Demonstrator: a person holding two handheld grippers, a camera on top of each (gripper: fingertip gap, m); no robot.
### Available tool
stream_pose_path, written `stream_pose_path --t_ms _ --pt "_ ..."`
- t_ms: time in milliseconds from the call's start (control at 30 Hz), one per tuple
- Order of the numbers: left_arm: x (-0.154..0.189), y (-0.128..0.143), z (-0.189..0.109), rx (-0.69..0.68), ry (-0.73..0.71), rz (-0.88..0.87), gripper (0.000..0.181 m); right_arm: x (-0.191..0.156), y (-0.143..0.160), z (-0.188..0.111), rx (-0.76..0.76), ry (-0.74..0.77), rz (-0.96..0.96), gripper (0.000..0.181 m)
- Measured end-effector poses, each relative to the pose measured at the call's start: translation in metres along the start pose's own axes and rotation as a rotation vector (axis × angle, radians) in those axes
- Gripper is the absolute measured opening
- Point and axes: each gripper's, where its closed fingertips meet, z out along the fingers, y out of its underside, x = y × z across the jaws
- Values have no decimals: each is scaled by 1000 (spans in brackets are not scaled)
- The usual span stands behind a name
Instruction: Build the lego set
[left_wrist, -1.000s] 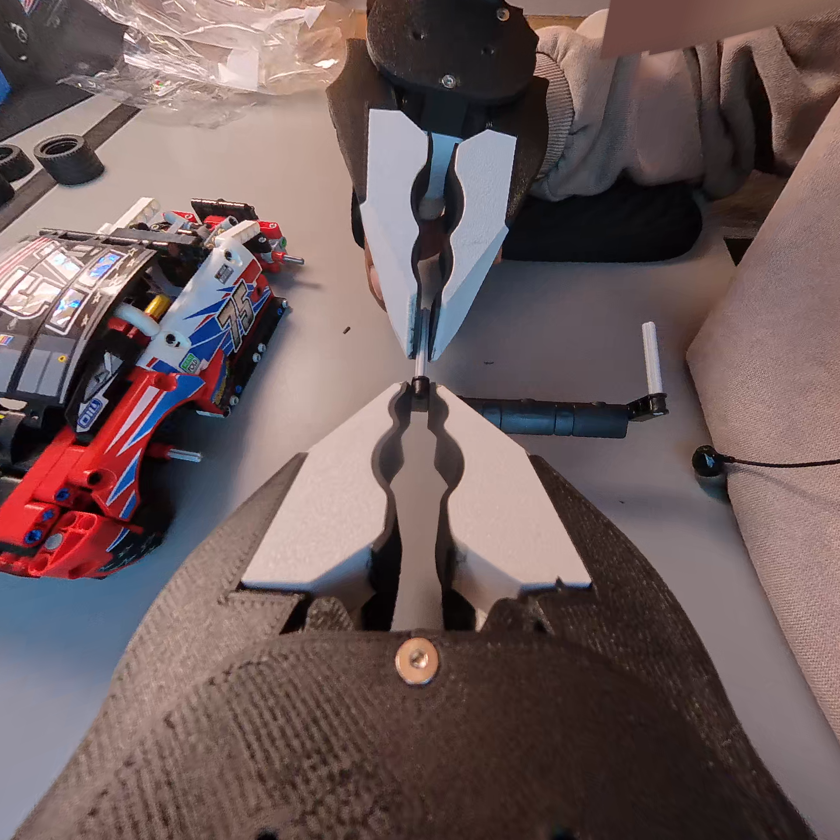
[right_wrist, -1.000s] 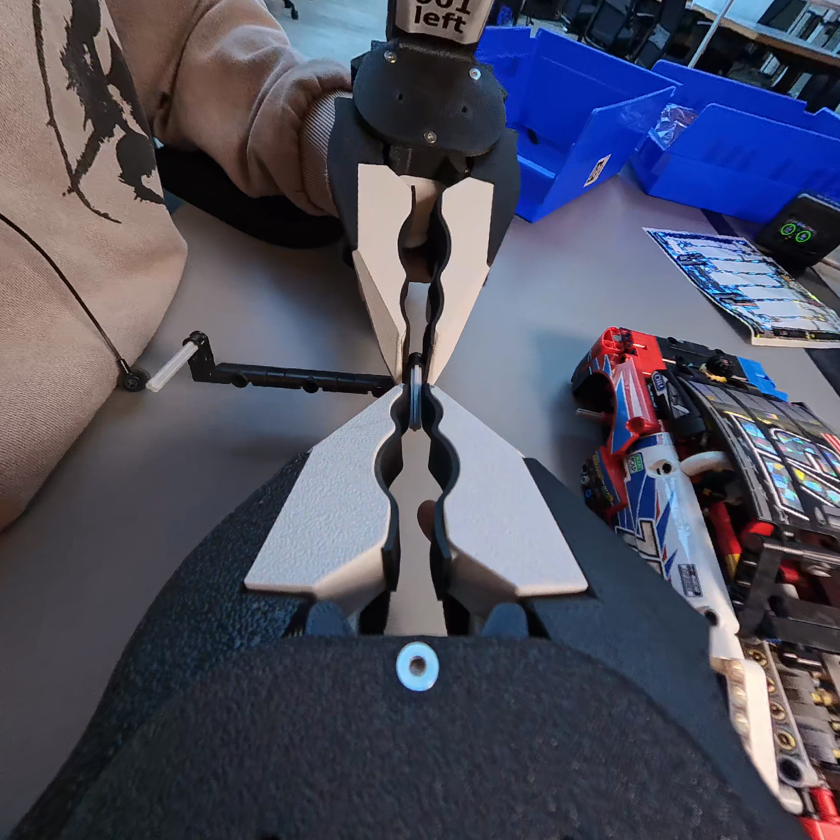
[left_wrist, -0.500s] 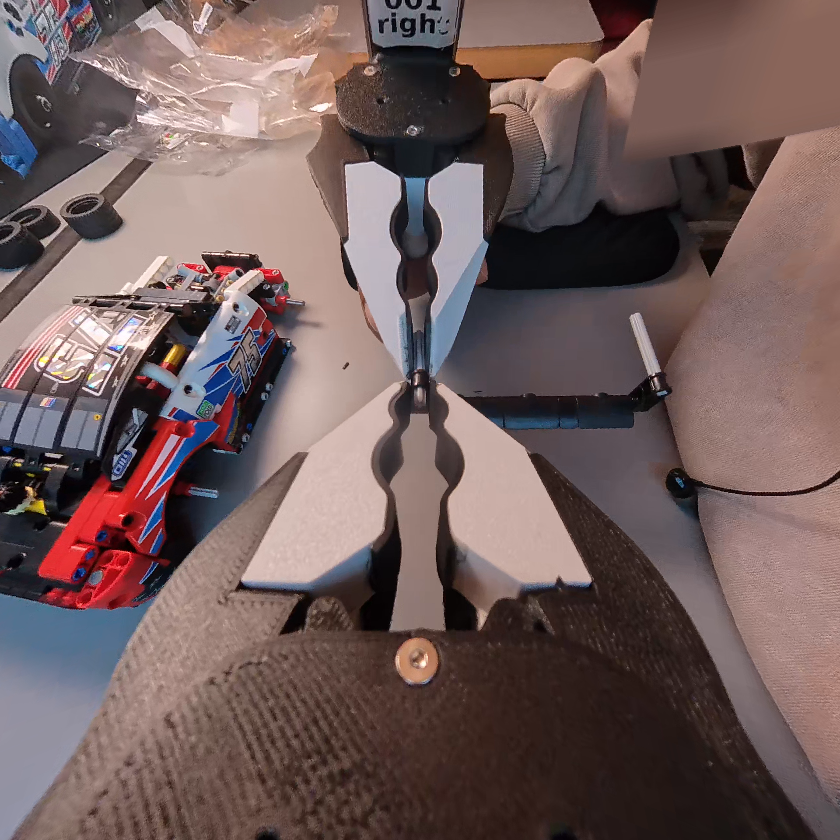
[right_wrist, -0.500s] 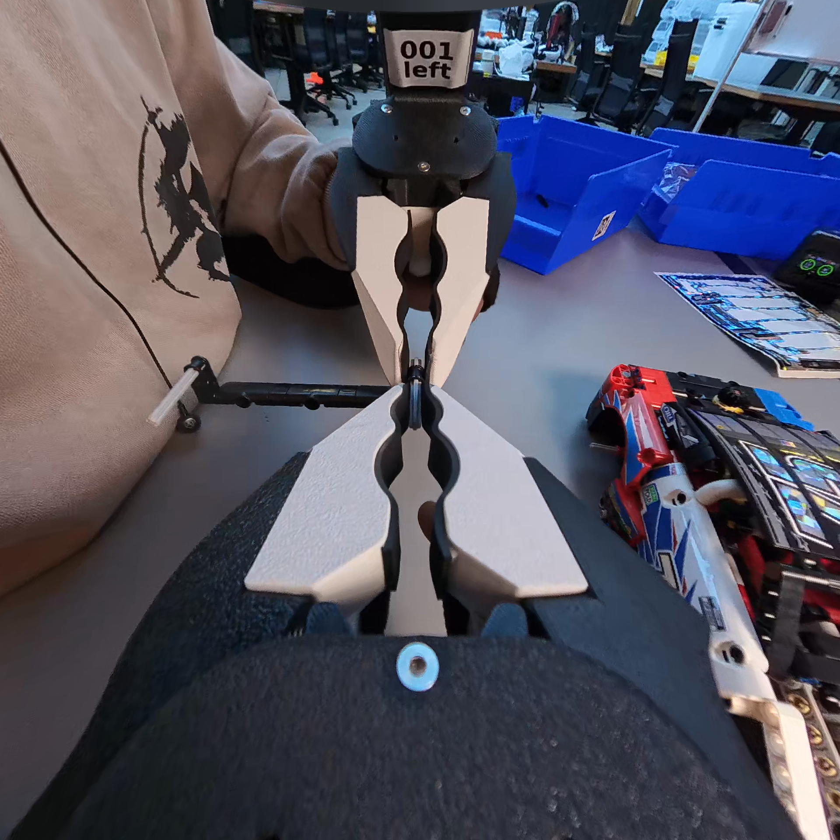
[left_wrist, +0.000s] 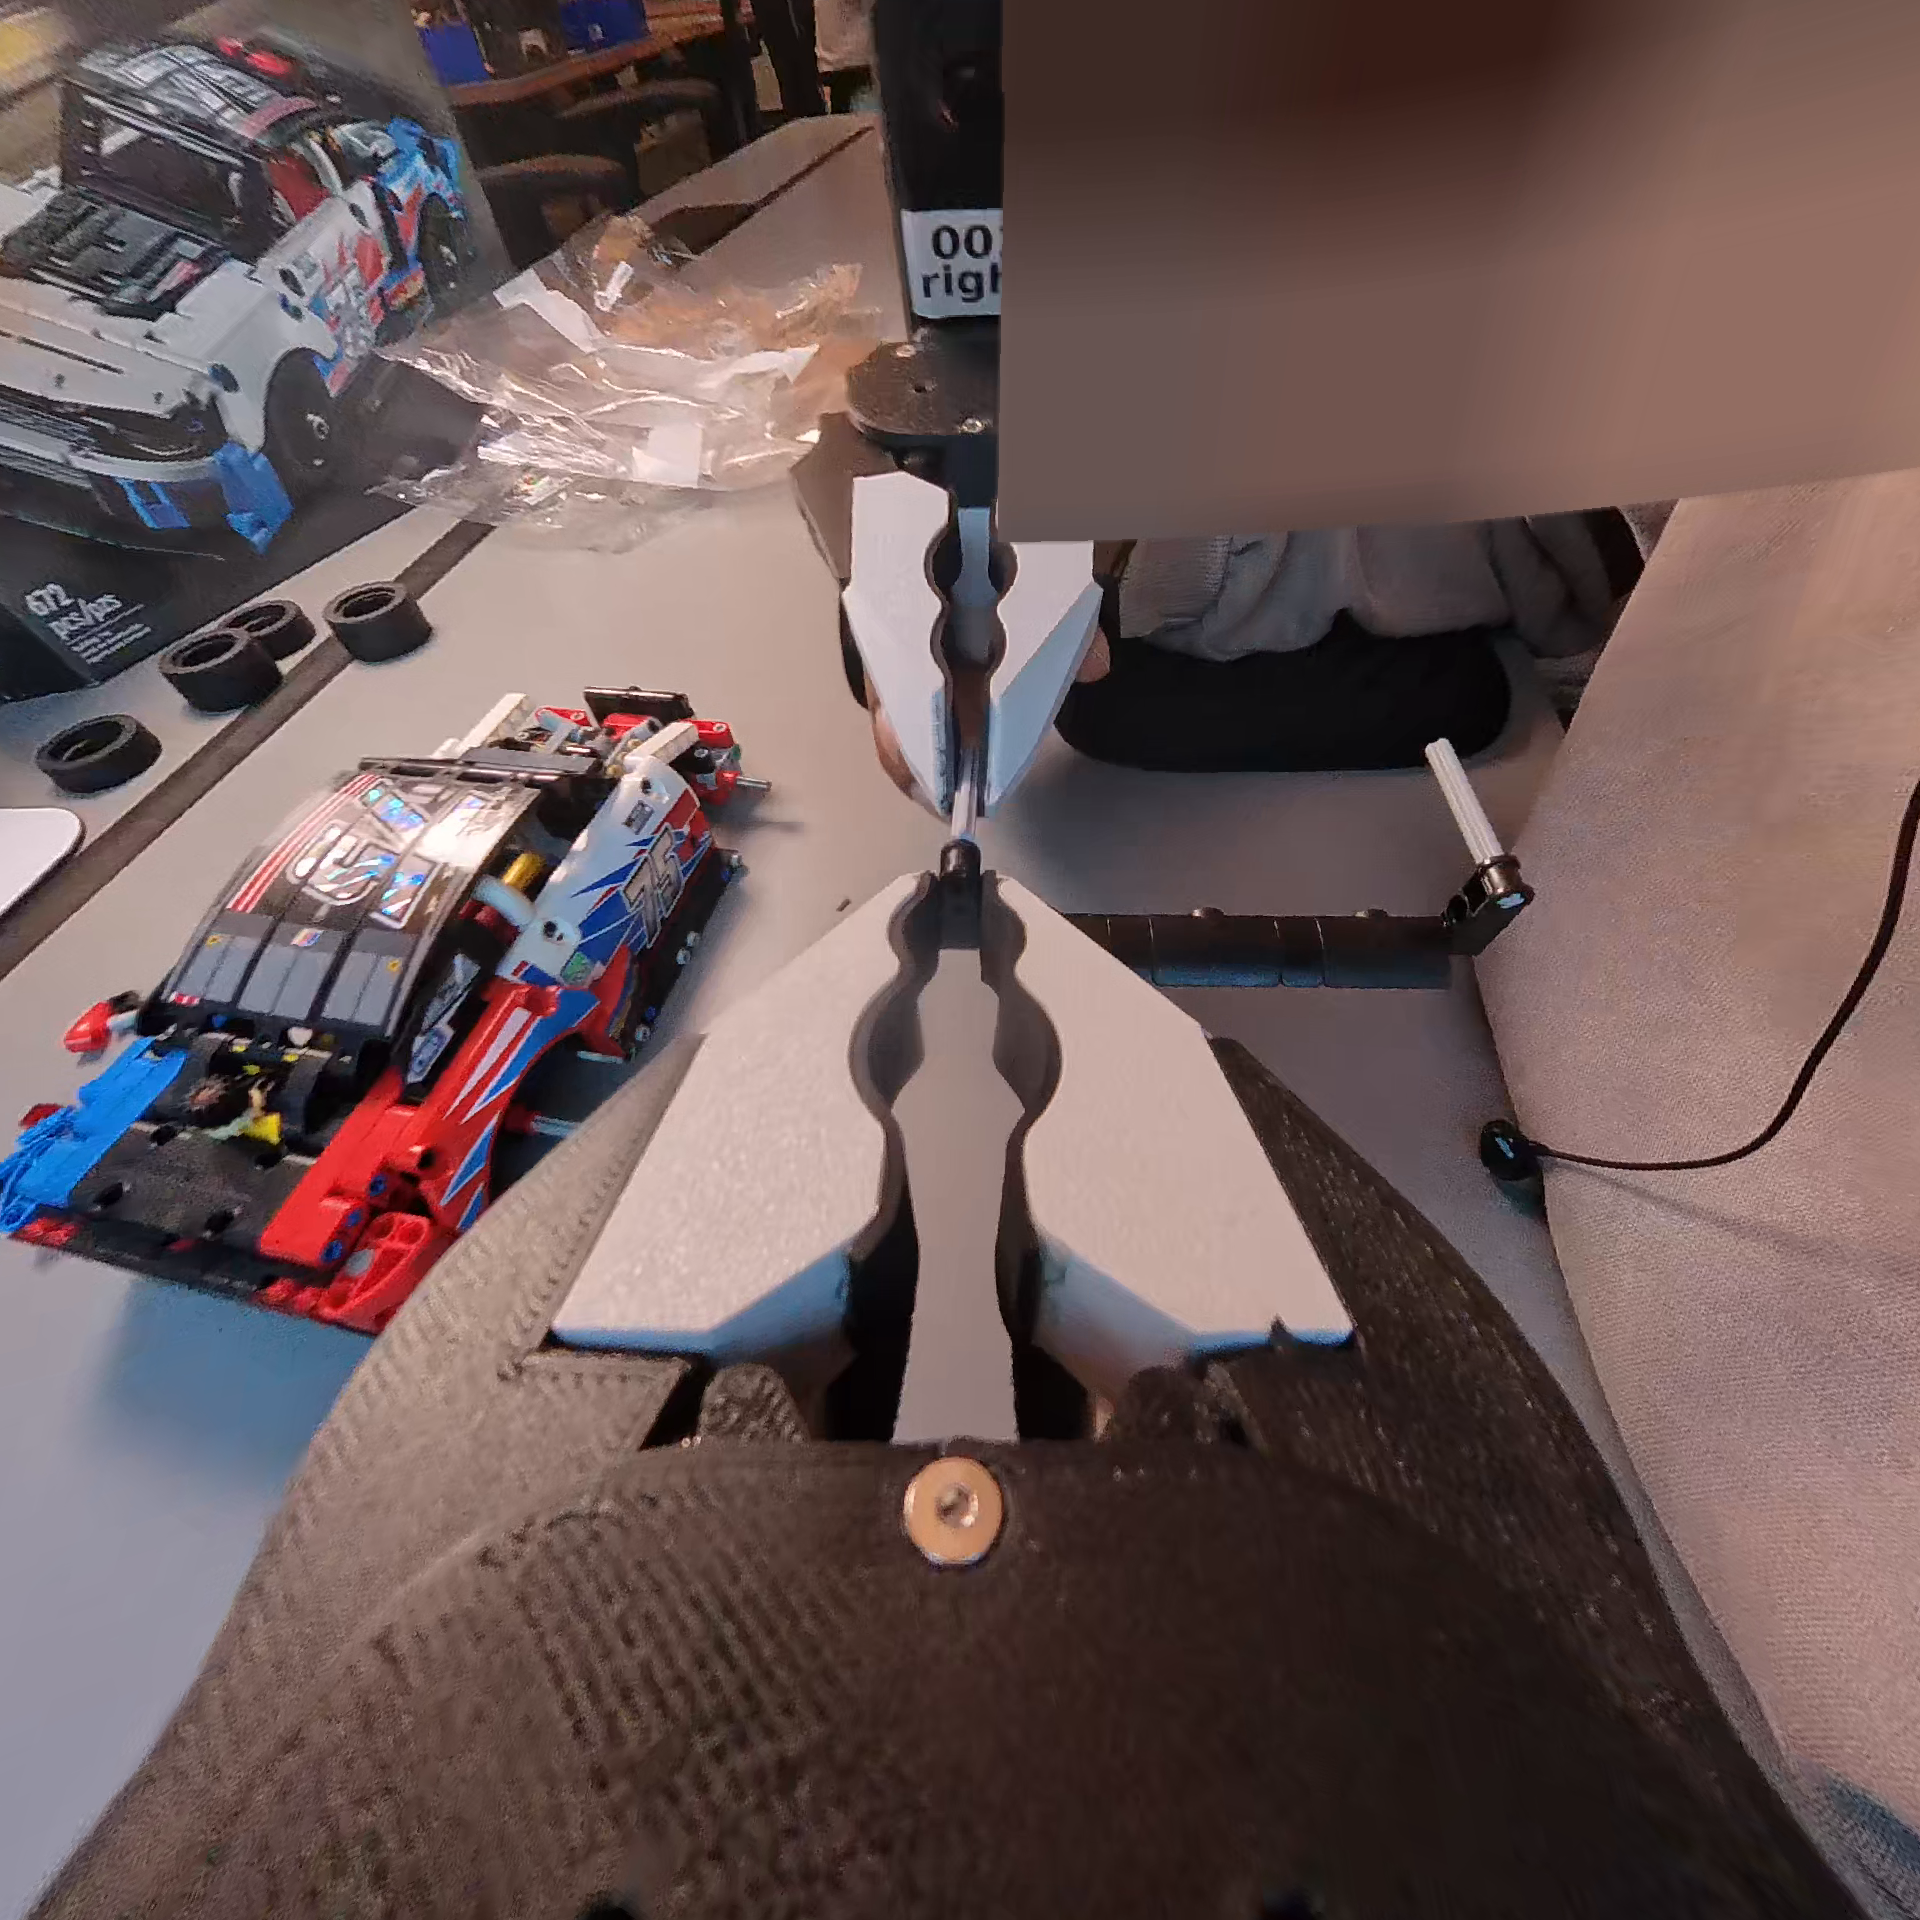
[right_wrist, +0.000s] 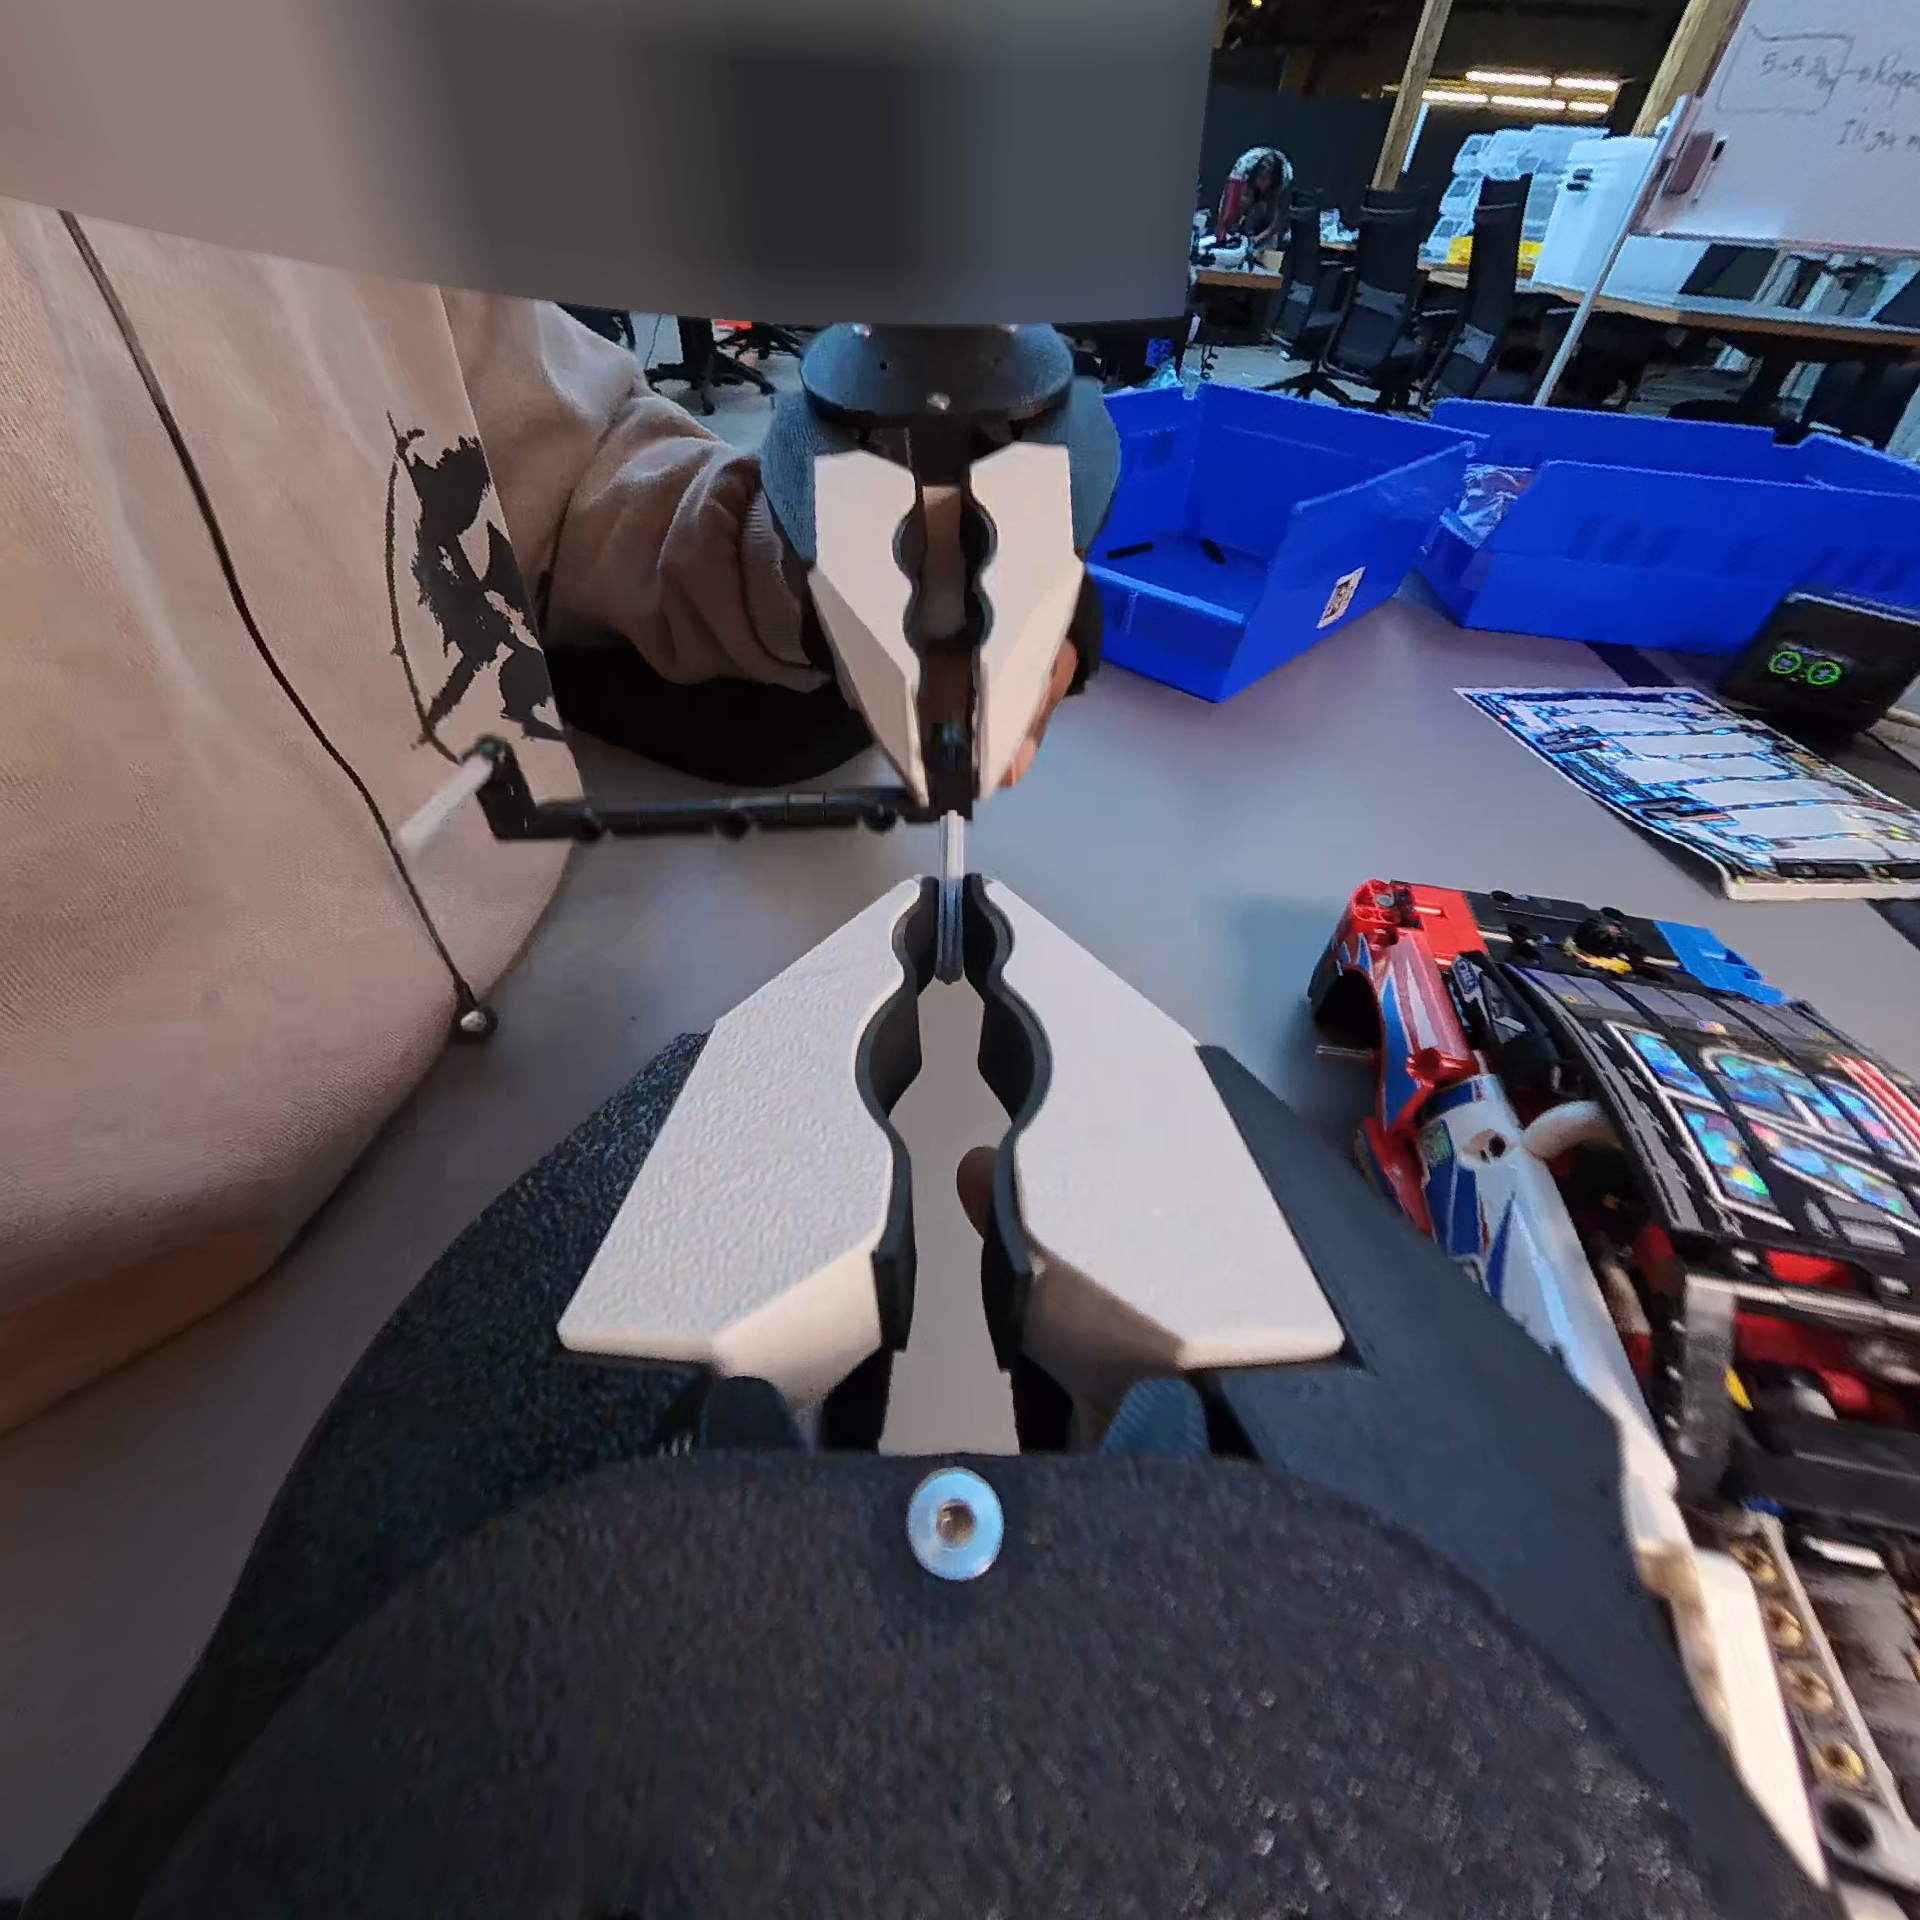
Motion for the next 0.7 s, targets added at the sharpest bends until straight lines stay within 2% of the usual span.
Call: stream_pose_path --t_ms 133,467,700 --pt "0 3 -4 -22 -8 25 6 0 -14 -8 95 6 34 2" --pt "8 9 3 -27 41 8 6 -7 0 11 -2 -12 -3 3" --pt "9 12 5 -46 51 -4 6 -9 3 11 -21 -8 -23 2"
